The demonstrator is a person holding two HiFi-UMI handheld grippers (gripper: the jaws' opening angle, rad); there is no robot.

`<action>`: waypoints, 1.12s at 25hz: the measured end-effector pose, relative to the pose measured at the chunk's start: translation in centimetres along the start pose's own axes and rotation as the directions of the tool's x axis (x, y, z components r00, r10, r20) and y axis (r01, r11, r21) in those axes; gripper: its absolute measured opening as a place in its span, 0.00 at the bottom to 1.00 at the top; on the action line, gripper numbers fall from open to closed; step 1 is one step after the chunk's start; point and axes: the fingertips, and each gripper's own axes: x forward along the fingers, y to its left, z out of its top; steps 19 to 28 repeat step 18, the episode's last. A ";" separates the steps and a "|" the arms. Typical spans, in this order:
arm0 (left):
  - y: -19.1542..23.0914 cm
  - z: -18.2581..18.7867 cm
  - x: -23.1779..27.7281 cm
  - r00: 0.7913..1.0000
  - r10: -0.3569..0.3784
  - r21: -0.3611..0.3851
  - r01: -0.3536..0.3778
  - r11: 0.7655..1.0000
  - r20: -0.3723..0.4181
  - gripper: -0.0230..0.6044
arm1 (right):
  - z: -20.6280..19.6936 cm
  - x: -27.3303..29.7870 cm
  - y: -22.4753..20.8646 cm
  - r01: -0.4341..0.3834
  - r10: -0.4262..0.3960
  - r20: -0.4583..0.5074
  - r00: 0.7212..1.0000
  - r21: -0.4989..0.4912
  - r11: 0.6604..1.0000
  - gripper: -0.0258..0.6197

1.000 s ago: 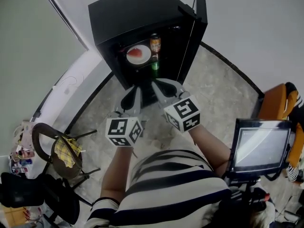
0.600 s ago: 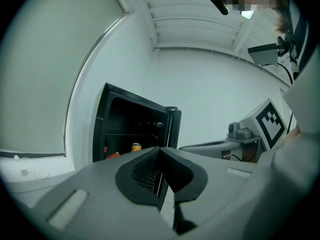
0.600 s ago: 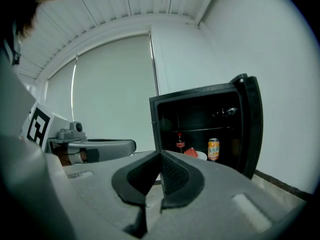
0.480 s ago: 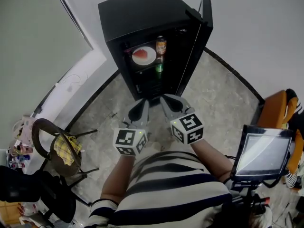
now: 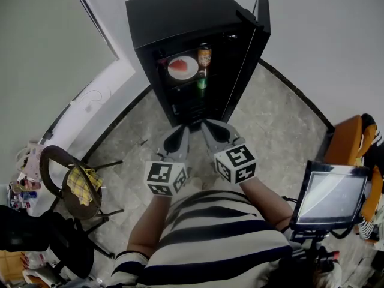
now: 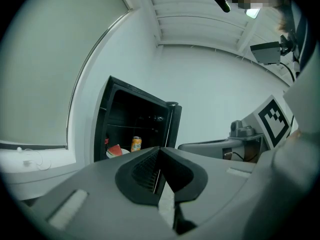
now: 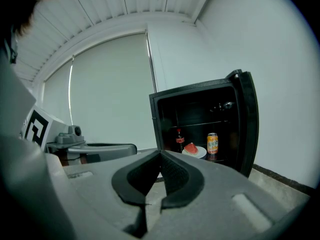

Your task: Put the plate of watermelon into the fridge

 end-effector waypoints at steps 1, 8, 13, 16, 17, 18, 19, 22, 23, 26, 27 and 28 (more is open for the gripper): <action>-0.1 -0.1 -0.1 1.000 0.000 -0.002 0.000 1.000 -0.002 0.03 | -0.1 0.0 0.1 -0.002 0.002 -0.002 1.000 0.002 1.000 0.04; -0.4 0.0 -0.1 1.000 -0.006 0.002 0.006 1.000 -0.006 0.03 | 0.0 0.1 0.5 -0.010 0.010 -0.003 1.000 0.004 1.000 0.04; -0.4 -0.3 -0.1 1.000 -0.006 -0.007 0.006 1.000 -0.016 0.03 | -0.2 0.3 0.6 -0.007 0.007 -0.006 1.000 0.000 1.000 0.04; -0.2 -0.3 0.0 1.000 -0.001 -0.009 0.001 1.000 -0.016 0.03 | -0.2 0.5 0.6 -0.009 0.009 -0.006 1.000 -0.001 1.000 0.04; 0.0 -0.3 0.0 1.000 0.001 -0.010 -0.001 1.000 -0.016 0.03 | -0.2 0.6 0.6 -0.009 0.009 -0.005 1.000 -0.001 1.000 0.04; 0.1 -0.3 0.0 1.000 0.003 -0.011 -0.003 1.000 -0.015 0.03 | -0.2 0.7 0.6 -0.010 0.010 -0.004 1.000 0.000 1.000 0.04; 0.1 -0.3 0.0 1.000 0.003 -0.011 -0.003 1.000 -0.015 0.03 | -0.2 0.7 0.6 -0.010 0.010 -0.004 1.000 0.000 1.000 0.04; 0.1 -0.3 0.0 1.000 0.003 -0.011 -0.003 1.000 -0.015 0.03 | -0.2 0.7 0.6 -0.010 0.010 -0.004 1.000 0.000 1.000 0.04; 0.1 -0.3 0.0 1.000 0.003 -0.011 -0.003 1.000 -0.015 0.03 | -0.2 0.7 0.6 -0.010 0.010 -0.004 1.000 0.000 1.000 0.04; 0.1 -0.3 0.0 1.000 0.003 -0.011 -0.003 1.000 -0.015 0.03 | -0.2 0.7 0.6 -0.010 0.010 -0.004 1.000 0.000 1.000 0.04; 0.1 -0.3 0.0 1.000 0.003 -0.011 -0.003 1.000 -0.015 0.03 | -0.2 0.7 0.6 -0.010 0.010 -0.004 1.000 0.000 1.000 0.04; 0.1 -0.3 0.0 1.000 0.003 -0.011 -0.003 1.000 -0.015 0.03 | -0.2 0.7 0.6 -0.010 0.010 -0.004 1.000 0.000 1.000 0.04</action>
